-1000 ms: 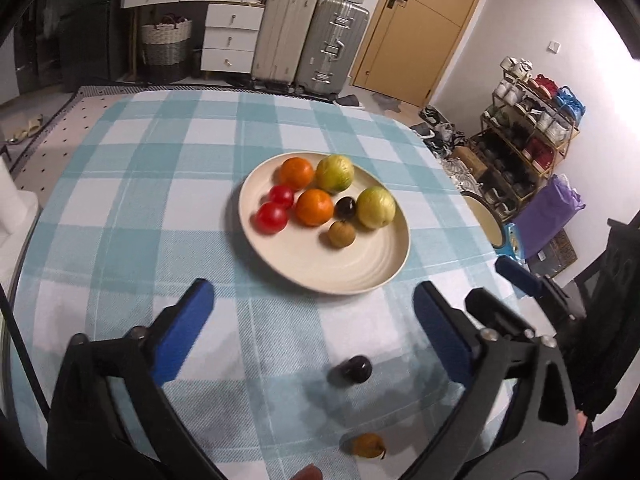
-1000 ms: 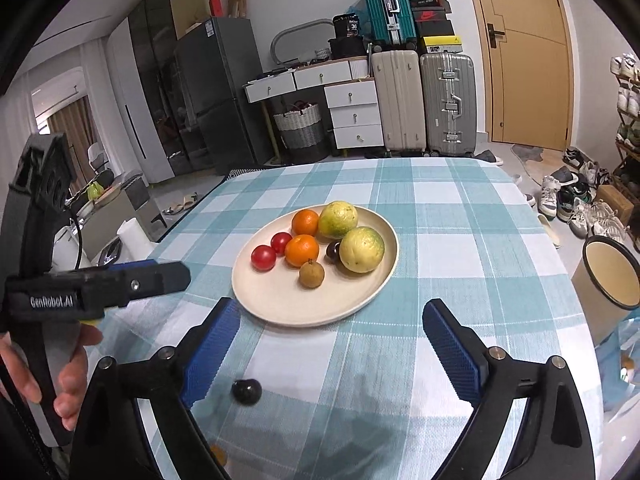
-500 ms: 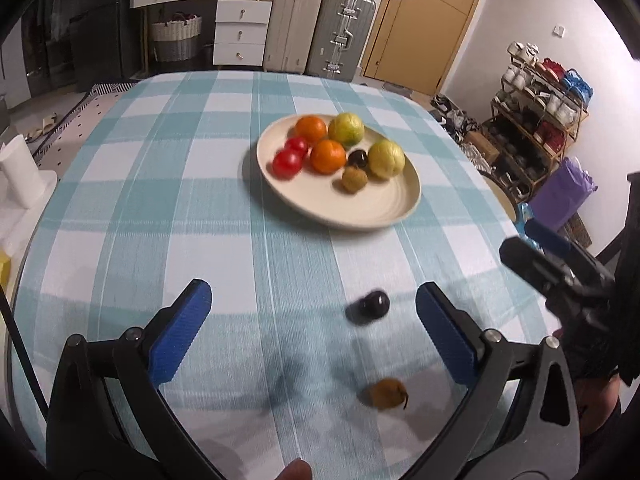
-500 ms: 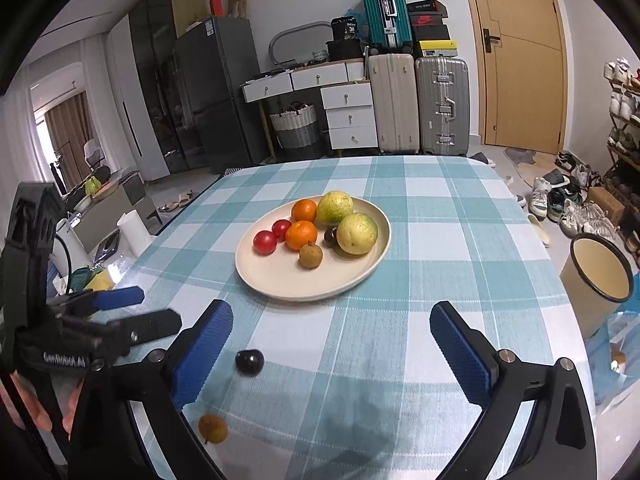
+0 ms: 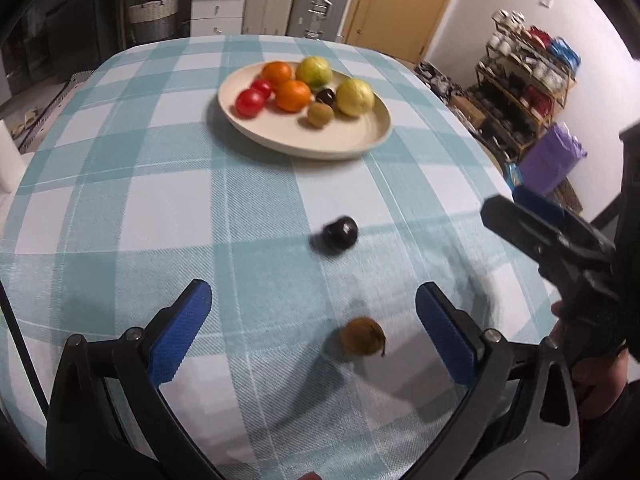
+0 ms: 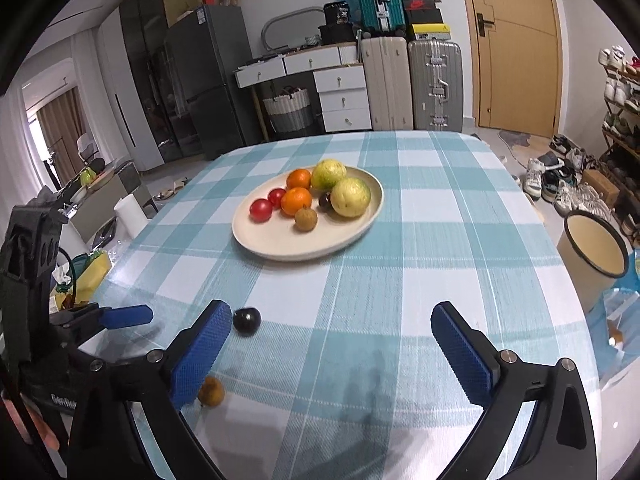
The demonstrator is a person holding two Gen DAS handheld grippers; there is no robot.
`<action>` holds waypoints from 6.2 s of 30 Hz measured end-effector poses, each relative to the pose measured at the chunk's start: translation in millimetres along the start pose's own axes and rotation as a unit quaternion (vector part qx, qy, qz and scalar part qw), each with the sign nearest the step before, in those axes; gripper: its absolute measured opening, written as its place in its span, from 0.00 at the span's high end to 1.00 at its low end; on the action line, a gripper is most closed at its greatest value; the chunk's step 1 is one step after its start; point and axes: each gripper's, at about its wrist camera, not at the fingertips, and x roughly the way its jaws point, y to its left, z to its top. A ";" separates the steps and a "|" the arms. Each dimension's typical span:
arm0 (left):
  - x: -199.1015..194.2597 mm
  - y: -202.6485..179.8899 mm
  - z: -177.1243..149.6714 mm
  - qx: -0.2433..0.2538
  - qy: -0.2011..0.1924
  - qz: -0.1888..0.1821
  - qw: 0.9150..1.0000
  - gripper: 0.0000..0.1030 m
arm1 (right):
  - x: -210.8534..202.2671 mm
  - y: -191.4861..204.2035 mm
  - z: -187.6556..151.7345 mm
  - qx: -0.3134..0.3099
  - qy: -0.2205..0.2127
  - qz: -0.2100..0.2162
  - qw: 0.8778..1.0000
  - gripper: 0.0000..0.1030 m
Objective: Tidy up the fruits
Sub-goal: 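Lower the left tool and close it on the remaining brown fruit, then lower the right tool and close it on the dark plum, then carry the brown fruit with the left tool while the right tool carries the plum to the plate, then open both tools over the plate and withdraw them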
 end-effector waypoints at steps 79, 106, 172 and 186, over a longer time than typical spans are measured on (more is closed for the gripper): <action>1.8 113.6 22.9 -0.141 -0.045 -0.020 0.989 0.77 | 97.4 63.9 -9.5 -0.052 0.107 0.113 0.987 0.74; 11.0 109.5 57.2 -0.134 -0.041 -0.050 0.989 0.77 | 73.0 -1.2 5.5 0.041 0.062 0.148 0.986 0.75; 97.8 50.9 165.5 -0.031 -0.006 -0.050 0.998 0.78 | 126.0 -7.6 82.2 0.025 0.051 0.115 0.992 0.75; 98.9 44.0 170.2 -0.032 -0.013 -0.046 0.998 0.62 | 112.8 -4.0 84.8 0.017 -0.006 0.114 0.993 0.42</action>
